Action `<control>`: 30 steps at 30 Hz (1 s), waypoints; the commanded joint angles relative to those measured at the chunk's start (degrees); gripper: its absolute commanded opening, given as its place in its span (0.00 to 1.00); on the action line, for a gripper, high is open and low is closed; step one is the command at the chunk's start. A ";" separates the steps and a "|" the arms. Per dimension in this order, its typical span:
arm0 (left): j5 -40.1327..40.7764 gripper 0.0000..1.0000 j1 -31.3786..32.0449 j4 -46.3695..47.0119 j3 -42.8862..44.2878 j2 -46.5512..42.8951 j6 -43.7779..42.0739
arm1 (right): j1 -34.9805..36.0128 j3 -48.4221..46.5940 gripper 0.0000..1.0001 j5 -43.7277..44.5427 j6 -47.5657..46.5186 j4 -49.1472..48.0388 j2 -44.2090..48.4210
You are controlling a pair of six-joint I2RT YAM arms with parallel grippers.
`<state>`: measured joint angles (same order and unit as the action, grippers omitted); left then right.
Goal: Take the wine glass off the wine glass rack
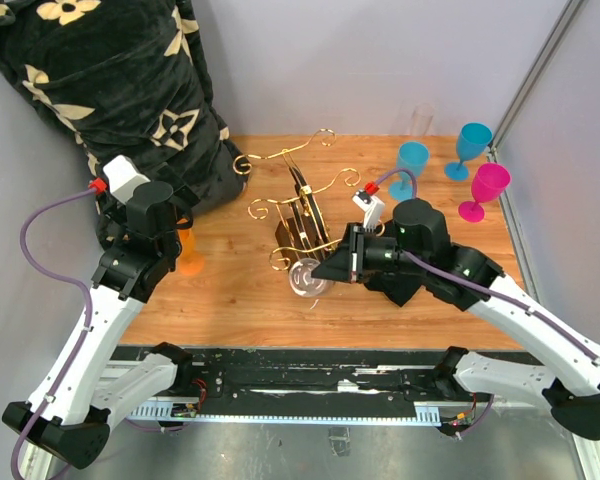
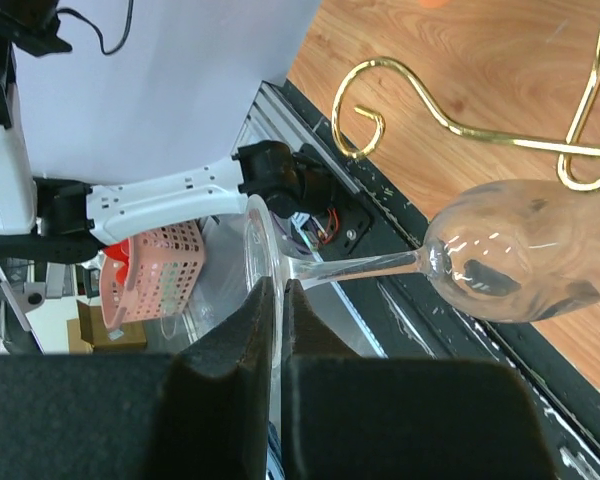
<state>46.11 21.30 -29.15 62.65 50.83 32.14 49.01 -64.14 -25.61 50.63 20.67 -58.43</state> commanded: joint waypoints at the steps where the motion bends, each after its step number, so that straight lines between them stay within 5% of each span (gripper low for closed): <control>1: -0.59 1.00 0.33 1.85 -0.50 0.37 -0.19 | -1.02 0.76 0.01 -1.63 -2.91 4.86 2.60; 6: -3.21 0.95 0.32 1.87 0.00 1.02 -1.20 | -0.80 2.99 0.01 -4.18 -4.54 5.81 2.90; 10: -11.20 0.81 0.32 2.73 1.68 0.64 -5.62 | 2.62 -4.87 0.01 1.10 -14.73 18.66 1.68; 15: -18.20 0.72 0.37 -1.94 9.02 1.94 -7.69 | 21.77 -26.15 0.01 25.31 -24.91 43.41 -6.21; 20: -31.63 0.71 0.32 -8.71 20.11 8.14 -9.56 | 39.43 -55.06 0.01 48.49 -26.25 70.57 -23.45; 25: -42.40 0.80 0.32 -10.82 28.00 13.98 -9.78 | 43.88 -60.09 0.01 61.72 -38.72 71.05 -29.52; 30: -54.80 0.81 0.37 -12.76 34.59 20.83 -9.32 | 44.15 -50.03 0.00 77.04 -55.91 60.20 -28.87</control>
<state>5.08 21.32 -39.00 93.25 67.68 23.29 92.64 -120.14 32.05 12.51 84.27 -88.95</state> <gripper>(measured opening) 0.812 0.032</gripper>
